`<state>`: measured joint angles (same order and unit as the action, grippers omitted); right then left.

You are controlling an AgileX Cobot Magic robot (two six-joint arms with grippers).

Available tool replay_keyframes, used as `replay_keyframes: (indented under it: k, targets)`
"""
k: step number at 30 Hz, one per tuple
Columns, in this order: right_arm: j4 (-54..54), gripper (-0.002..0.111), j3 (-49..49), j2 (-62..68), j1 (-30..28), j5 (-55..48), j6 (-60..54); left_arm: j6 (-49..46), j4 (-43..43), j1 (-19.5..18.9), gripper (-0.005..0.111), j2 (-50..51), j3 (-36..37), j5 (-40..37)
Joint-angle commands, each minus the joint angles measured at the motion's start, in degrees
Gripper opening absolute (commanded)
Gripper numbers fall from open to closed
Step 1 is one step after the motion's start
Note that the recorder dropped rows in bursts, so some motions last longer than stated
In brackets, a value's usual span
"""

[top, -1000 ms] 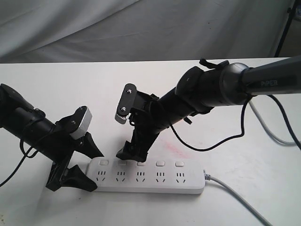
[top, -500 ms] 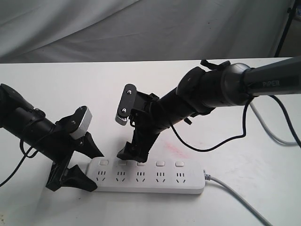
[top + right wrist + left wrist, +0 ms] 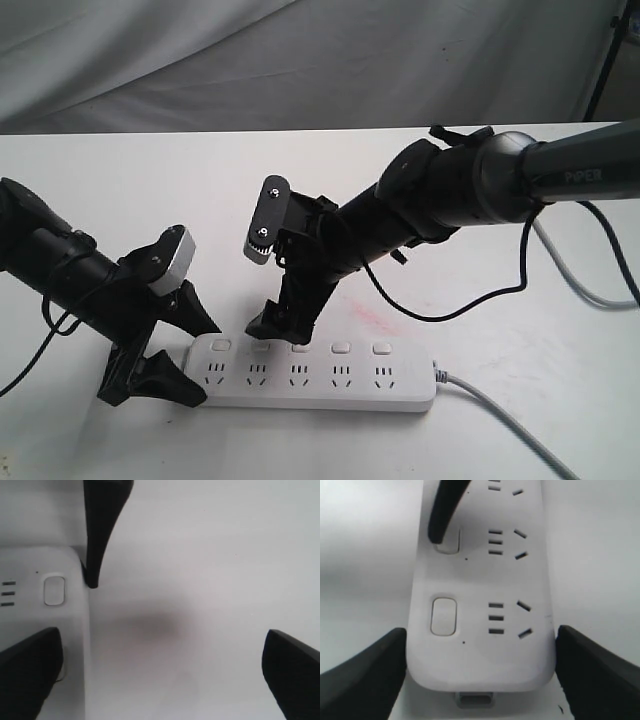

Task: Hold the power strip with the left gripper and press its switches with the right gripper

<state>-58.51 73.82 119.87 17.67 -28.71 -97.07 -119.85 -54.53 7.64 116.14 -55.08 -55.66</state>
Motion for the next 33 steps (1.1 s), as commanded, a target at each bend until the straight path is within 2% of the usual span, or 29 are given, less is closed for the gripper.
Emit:
replay_keyframes:
  k: [1, 15, 20, 23, 26, 33]
  targets:
    - [-0.95, 0.105, -0.30, -0.64, 0.17, -1.92, -0.62, -0.08, -0.46, 0.38, 0.046, 0.11, -0.28, 0.46]
    - [3.29, 0.105, -0.34, 3.39, 0.17, 1.07, -0.52, -0.08, -0.46, 0.38, 0.046, 0.11, -0.28, 0.46]
    - [13.28, 0.105, -0.97, 3.54, 0.17, 4.48, 3.39, -0.08, -0.46, 0.38, 0.046, 0.11, -0.28, 0.46]
    - [15.42, 0.105, -1.39, 4.59, 0.17, 5.21, 4.22, -0.08, -0.46, 0.38, 0.046, 0.11, -0.28, 0.46]
    - [15.32, 0.105, -1.39, 5.65, 0.29, 5.11, 4.91, -0.08, -0.46, 0.38, 0.046, 0.11, -0.28, 0.46]
    - [7.52, 0.105, -1.39, 2.78, 0.16, 3.62, 2.83, -0.08, -0.46, 0.38, 0.046, 0.11, -0.28, 0.46]
